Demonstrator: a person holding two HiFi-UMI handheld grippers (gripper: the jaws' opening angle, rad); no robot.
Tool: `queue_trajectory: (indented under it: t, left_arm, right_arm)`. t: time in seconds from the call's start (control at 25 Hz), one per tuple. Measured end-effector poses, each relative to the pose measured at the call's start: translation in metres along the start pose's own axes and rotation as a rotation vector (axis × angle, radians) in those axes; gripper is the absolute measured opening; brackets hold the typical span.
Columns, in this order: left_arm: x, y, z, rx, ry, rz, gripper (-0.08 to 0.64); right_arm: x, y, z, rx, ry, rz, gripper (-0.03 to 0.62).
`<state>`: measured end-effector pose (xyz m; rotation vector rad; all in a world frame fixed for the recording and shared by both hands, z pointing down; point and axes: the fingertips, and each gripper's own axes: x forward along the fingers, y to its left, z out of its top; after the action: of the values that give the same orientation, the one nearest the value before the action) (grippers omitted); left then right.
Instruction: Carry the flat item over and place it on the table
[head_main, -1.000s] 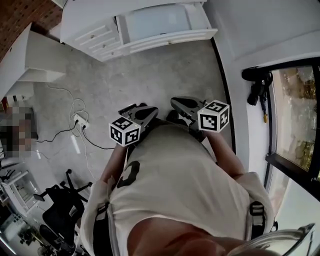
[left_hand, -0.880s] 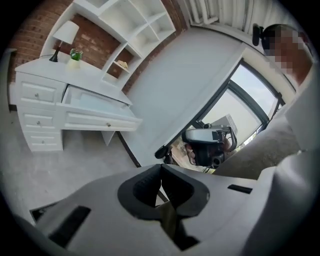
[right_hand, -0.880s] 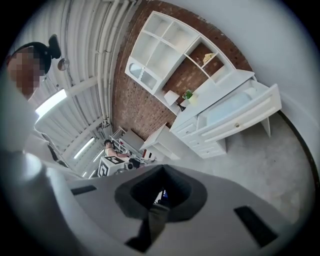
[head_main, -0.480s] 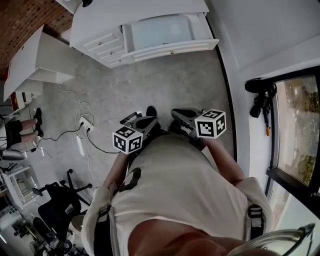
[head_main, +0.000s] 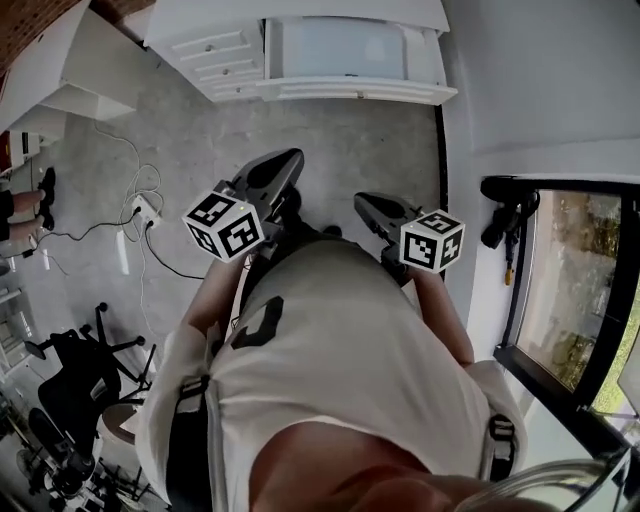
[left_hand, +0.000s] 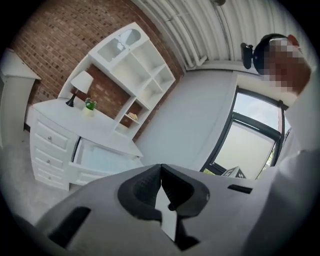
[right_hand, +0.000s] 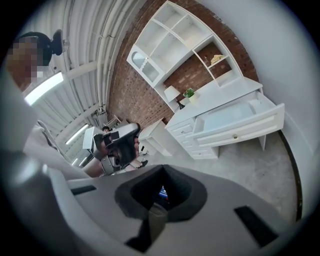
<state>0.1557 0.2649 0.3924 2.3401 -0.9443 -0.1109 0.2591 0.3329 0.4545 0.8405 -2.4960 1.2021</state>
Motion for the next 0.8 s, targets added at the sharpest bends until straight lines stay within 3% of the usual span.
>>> queue_trajectory:
  t: [0.2, 0.4, 0.56, 0.64, 0.8]
  left_arm:
    - [-0.007, 0.042, 0.03, -0.03, -0.057, 0.013, 0.02]
    - [-0.019, 0.091, 0.059, 0.026, -0.079, 0.101, 0.02]
    - [-0.03, 0.111, 0.079, 0.067, -0.104, 0.145, 0.02]
    - [-0.032, 0.118, 0.087, 0.068, -0.125, 0.157, 0.02]
    - [-0.035, 0.127, 0.096, 0.052, -0.157, 0.169, 0.02]
  right_arm:
    - [0.041, 0.017, 0.031, -0.116, 0.027, -0.009, 0.011]
    - [0.094, 0.063, 0.061, -0.38, 0.099, 0.077, 0.011]
    - [0.131, 0.105, 0.084, -0.503, 0.126, 0.171, 0.014]
    - [0.147, 0.122, 0.092, -0.548, 0.142, 0.213, 0.164]
    - [0.169, 0.148, 0.109, -0.622, 0.123, 0.25, 0.15]
